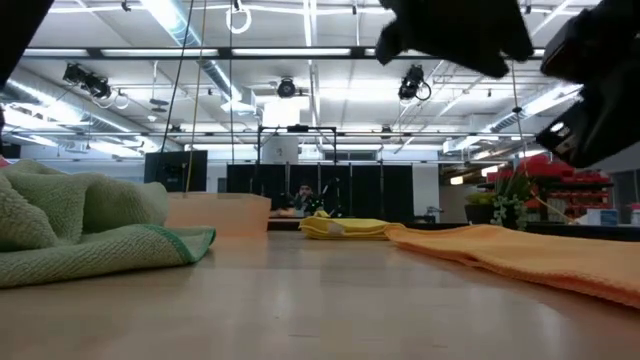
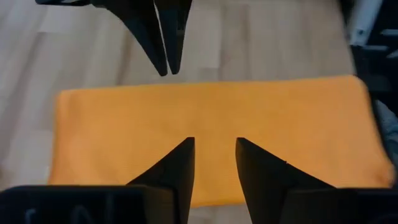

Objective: Fold microfiber towels
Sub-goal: Fold the right orange towel

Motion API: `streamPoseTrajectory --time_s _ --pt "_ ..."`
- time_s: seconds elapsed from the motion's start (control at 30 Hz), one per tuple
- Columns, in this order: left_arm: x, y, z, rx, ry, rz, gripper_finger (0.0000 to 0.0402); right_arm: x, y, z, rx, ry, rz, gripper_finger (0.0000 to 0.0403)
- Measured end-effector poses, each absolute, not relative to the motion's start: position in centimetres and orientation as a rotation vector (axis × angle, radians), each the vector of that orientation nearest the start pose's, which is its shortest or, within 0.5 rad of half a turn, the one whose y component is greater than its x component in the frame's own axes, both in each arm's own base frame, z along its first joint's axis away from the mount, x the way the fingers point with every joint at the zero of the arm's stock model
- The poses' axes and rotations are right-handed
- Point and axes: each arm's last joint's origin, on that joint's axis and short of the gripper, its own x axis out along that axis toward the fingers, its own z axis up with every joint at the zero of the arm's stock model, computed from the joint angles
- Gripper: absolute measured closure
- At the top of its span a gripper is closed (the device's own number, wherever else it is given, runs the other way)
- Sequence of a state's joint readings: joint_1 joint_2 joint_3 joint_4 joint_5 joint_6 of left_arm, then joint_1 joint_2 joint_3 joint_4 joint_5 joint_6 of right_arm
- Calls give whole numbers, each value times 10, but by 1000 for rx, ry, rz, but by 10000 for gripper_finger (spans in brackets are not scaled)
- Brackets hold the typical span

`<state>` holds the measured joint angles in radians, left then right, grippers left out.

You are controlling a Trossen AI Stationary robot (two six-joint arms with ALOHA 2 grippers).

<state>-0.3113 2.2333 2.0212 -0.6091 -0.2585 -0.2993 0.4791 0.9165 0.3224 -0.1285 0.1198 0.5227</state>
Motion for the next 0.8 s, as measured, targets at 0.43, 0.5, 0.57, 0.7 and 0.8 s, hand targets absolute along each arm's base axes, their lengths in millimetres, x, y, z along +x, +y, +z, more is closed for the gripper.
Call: streamPoseTrajectory --time_s 0.43,0.5,0.57,0.7,0.8 --pt "494 -95 238 -48 772 139 287 136 33 148 480 674 -16 202" --pt "492 -94 222 -52 792 145 290 137 32 149 483 672 -20 190" --pt "489 -94 202 -81 794 151 291 137 32 149 483 671 -19 182" --pt "480 -93 181 -160 734 123 290 137 32 149 503 671 -27 178" --pt "468 -86 184 -198 614 112 291 137 32 149 528 670 -36 178"
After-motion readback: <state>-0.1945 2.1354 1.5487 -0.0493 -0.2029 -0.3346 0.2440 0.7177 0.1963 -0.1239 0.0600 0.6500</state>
